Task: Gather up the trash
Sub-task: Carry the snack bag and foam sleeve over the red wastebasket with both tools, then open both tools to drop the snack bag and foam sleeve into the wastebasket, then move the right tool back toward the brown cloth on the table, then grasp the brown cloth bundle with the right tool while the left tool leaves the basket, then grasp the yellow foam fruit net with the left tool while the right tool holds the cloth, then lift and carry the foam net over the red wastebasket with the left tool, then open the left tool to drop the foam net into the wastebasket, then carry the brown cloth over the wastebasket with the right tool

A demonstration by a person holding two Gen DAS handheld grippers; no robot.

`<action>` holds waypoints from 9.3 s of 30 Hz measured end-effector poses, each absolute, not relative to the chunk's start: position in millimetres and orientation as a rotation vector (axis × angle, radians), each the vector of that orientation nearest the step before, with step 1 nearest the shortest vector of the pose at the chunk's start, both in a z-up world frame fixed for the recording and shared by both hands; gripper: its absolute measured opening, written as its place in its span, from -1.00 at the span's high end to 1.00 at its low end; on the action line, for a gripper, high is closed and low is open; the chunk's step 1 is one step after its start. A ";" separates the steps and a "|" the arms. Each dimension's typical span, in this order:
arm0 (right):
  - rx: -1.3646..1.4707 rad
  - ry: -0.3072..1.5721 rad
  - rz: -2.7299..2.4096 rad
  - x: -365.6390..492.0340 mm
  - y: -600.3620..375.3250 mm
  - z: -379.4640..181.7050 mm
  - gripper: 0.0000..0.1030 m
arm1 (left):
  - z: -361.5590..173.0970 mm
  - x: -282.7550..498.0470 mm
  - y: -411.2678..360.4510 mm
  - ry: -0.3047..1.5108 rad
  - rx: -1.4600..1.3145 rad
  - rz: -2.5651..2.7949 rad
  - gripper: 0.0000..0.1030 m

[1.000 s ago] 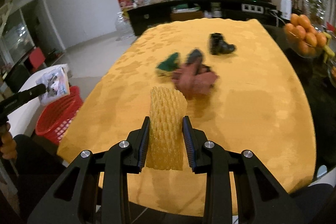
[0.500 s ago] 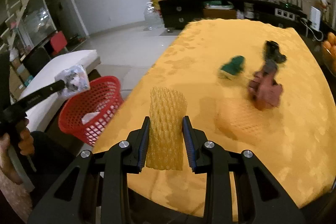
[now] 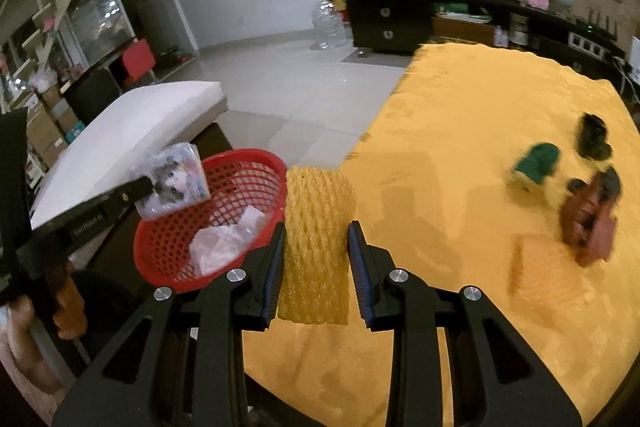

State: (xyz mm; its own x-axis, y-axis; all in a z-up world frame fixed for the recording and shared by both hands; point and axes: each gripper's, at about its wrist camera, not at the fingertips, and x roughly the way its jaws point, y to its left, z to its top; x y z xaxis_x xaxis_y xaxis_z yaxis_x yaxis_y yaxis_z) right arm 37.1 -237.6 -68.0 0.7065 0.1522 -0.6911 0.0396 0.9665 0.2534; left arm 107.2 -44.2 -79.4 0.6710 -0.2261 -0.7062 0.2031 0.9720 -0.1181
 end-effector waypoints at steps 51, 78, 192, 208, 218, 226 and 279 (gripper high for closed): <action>0.262 0.829 0.063 34.1 -237.1 -84.6 -0.22 | -80.1 109.7 -32.6 0.804 -0.080 -0.196 -0.45; 0.310 0.765 -0.455 -25.4 -425.8 -102.7 -0.77 | -84.2 89.8 -82.3 0.806 0.052 -0.283 -0.47; 0.318 0.731 -0.494 -116.6 -442.2 -103.7 -0.13 | -76.3 5.6 -262.6 0.710 0.351 -0.682 0.30; 0.355 0.729 -0.296 -90.1 -356.8 -84.9 -0.13 | -61.0 33.2 -161.4 0.675 0.264 -0.494 0.30; 0.302 0.759 -0.223 -73.6 -317.1 -90.2 -0.13 | -57.5 57.0 -122.2 0.686 0.208 -0.409 0.30; 0.290 0.755 -0.204 -64.0 -313.0 -88.7 -0.13 | -61.3 74.6 -108.8 0.712 0.214 -0.371 0.30; 0.179 0.751 0.028 31.0 -222.9 -59.3 -0.13 | -70.3 114.6 -29.3 0.768 -0.047 -0.081 -0.51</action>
